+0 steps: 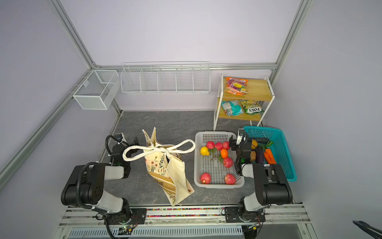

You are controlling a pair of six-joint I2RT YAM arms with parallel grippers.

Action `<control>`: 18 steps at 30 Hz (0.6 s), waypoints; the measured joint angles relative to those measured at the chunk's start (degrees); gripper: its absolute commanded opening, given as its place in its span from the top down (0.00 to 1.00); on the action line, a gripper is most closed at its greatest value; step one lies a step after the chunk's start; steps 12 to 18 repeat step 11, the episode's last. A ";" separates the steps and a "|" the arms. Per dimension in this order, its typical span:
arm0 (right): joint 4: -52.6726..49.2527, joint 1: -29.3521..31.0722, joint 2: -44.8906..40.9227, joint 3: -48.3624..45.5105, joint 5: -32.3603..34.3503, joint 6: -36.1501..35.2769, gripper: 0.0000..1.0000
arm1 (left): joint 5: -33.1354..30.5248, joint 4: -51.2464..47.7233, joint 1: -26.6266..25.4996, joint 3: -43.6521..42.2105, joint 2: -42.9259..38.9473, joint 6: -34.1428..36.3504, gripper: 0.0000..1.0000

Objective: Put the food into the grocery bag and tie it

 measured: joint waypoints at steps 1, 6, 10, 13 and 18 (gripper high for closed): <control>-0.04 0.00 0.00 0.00 -0.13 0.00 0.11 | 0.00 0.00 0.00 0.00 0.00 0.00 0.01; -0.07 -0.07 -0.02 0.00 -0.28 0.00 0.11 | -0.15 0.00 -0.07 0.00 0.00 0.02 0.01; -0.07 -0.11 -0.02 0.00 -0.35 -0.02 0.11 | -0.42 0.00 -0.48 0.00 0.00 0.04 0.01; -0.07 -0.11 -0.02 0.00 -0.35 0.00 0.11 | -0.42 -0.02 -0.50 0.00 0.00 0.04 0.01; -0.07 -0.11 -0.02 0.00 -0.35 0.00 0.11 | -0.42 -0.02 -0.50 0.00 0.00 0.04 0.01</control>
